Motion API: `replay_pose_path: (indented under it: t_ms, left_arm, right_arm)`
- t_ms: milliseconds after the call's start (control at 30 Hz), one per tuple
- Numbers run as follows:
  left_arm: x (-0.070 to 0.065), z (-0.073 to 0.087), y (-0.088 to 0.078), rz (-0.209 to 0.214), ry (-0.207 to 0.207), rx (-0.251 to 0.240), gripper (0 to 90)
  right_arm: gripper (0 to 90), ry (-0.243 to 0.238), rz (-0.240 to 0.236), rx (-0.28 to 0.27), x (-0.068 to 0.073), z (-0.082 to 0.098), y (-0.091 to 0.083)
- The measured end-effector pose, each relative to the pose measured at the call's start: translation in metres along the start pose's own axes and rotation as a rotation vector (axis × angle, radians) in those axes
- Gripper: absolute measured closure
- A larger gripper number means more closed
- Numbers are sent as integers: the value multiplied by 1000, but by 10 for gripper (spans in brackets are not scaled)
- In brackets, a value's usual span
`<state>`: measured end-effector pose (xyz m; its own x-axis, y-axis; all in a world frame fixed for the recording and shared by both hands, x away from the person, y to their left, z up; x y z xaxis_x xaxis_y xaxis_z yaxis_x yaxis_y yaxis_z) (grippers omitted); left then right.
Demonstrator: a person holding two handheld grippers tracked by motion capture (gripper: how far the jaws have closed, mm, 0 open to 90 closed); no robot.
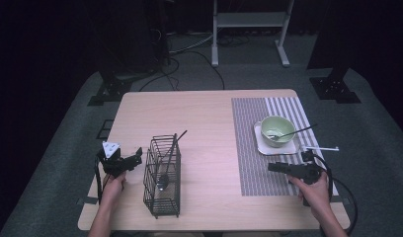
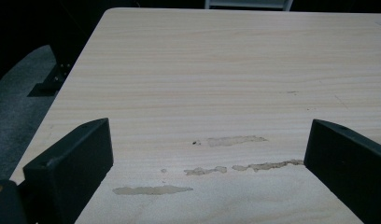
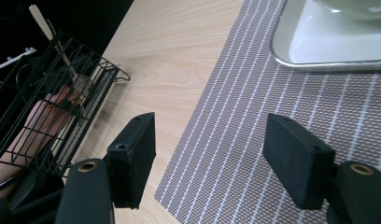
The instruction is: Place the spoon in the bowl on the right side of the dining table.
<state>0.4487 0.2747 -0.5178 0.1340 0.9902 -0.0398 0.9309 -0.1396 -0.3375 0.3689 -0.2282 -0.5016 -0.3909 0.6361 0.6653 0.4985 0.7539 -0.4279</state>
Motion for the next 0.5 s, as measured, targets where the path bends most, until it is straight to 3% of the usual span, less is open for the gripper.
replay_pose_path:
  t_ms: [500]
  left_arm:
    - [0,0,0,1,-3,-1,3]
  right_arm:
    - [332,-46,-24,29,17,8,8]
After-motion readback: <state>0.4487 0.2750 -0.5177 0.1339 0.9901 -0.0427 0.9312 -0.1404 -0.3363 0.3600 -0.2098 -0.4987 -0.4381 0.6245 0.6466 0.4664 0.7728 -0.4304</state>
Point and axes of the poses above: each handheld gripper's, and its own axes: y roughly forward along the jaws, z roughly out of its underside, x roughly to its left, the point moved 10 cm from there along y, roughly forward along the jaws, and after that the axes turned 5 degrees about -x, right-handed, at the moved point
